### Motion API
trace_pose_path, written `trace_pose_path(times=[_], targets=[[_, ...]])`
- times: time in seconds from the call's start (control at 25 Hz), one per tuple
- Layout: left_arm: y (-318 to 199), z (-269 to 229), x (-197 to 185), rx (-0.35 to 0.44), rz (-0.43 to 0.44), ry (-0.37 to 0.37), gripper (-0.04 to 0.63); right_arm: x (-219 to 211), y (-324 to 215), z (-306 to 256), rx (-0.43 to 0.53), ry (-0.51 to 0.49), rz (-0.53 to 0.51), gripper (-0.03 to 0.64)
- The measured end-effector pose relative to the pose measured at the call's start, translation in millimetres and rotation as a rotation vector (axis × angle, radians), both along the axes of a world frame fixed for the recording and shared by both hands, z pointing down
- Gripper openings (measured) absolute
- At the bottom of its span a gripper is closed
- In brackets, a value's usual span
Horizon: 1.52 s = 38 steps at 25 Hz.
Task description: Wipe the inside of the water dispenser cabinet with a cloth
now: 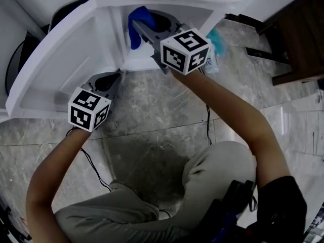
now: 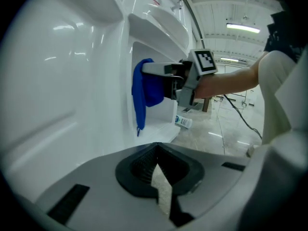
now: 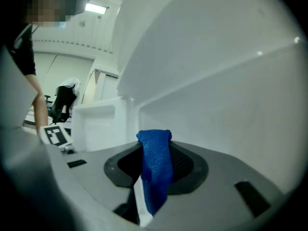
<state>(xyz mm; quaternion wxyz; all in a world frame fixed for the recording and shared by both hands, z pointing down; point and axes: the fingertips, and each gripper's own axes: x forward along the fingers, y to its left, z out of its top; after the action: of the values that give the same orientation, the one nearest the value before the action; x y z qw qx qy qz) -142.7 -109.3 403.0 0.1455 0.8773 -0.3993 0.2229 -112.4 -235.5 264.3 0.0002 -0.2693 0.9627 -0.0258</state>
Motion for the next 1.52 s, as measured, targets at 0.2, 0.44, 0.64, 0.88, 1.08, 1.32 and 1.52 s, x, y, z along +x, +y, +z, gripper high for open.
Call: trace_pose_path(times=[0.2,0.44,0.64,0.88,1.08,1.32,1.52], targets=[[-9,-6,1,0.012,-0.033,0.038,0.006,6,56,-8,-0.07,0.161,-0.237,0.103],[-26,-22,47,0.067,0.03,0.079,0.006,47,93,24,-0.223,0.193,-0.291,0.103],[-25,-23,68,0.067,0.07,0.071,0.006,79,116,56,-0.353,0.119,-0.267,0.103],[-23,-16,58,0.038,0.03,0.063,0.006,75,135,73,-0.367,0.195,-0.347,0.103],[-24,-17,64,0.045,0.047,0.061,0.006,72,139,80,-0.386,0.19,-0.369,0.103],[-24,-15,81,0.036,0.076,0.067,0.006,82,132,83,-0.384,0.195,-0.352,0.103],[-25,-13,83,0.025,0.078,0.071,0.006,88,126,89,-0.378,0.216,-0.339,0.103]])
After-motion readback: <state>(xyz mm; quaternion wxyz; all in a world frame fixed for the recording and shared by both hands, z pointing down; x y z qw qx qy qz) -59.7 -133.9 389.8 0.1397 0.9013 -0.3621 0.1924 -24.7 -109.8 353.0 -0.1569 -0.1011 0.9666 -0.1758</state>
